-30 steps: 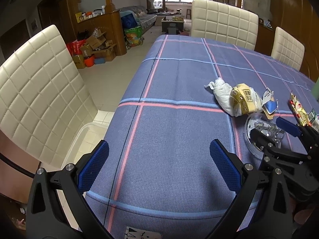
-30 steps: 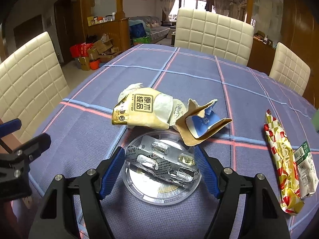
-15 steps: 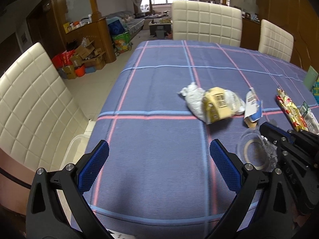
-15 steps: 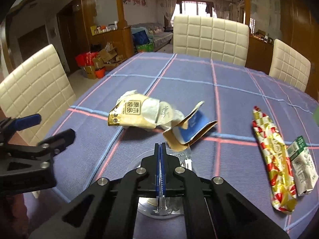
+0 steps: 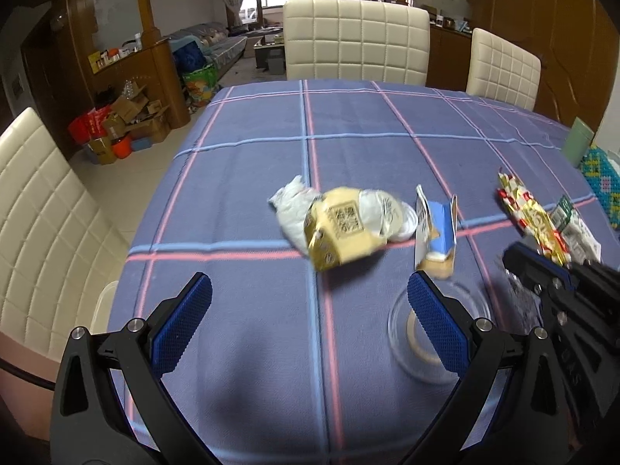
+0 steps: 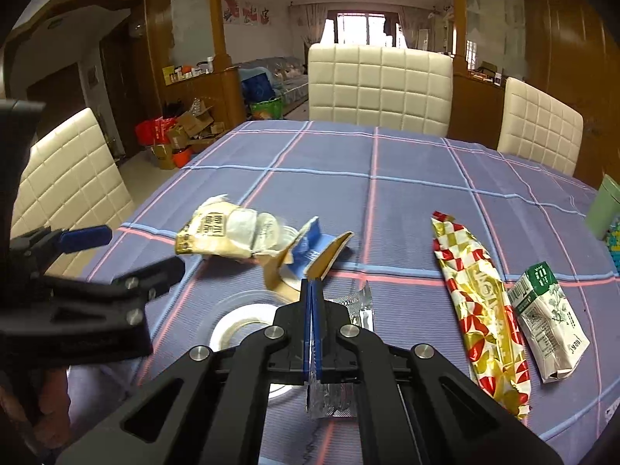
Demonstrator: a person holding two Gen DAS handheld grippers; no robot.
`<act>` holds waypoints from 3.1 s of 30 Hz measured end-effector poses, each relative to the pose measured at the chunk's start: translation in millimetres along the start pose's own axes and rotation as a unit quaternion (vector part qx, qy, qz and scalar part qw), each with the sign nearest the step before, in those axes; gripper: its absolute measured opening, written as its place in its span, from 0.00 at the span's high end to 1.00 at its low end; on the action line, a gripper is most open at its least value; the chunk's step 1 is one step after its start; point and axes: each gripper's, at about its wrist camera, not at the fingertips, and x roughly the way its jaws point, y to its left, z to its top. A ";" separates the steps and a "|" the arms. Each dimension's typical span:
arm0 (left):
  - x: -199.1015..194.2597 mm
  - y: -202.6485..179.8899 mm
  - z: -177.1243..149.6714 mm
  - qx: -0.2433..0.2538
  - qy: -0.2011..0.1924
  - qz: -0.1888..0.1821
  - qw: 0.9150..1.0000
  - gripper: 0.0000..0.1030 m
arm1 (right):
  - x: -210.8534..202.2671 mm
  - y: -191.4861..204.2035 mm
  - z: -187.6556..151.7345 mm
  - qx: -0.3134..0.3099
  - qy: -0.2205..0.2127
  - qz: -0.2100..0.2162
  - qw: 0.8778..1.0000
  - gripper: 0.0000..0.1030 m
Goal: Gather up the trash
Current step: 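Grasp the blister pack with the right tool while the left tool grasps the yellow snack bag, then carry bag and blister pack over the clear bin and open both tools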
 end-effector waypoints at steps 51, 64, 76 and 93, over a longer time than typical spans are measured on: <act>-98.8 72.2 -55.7 -0.026 -0.068 0.028 0.997 0.80 | -48.1 106.8 1.8 -0.075 -0.017 0.099 0.992 0.99; -117.5 131.8 -84.4 -0.070 -0.077 0.071 0.992 0.80 | -38.6 164.5 8.8 -0.109 0.001 0.157 0.982 0.99; -114.5 188.3 -104.5 -0.106 -0.062 0.113 0.986 0.80 | -4.5 231.3 11.4 -0.163 0.023 0.188 0.968 0.99; -84.1 258.0 -112.6 -0.152 -0.032 0.153 0.976 0.80 | 46.6 305.9 21.6 -0.226 0.040 0.208 0.951 0.99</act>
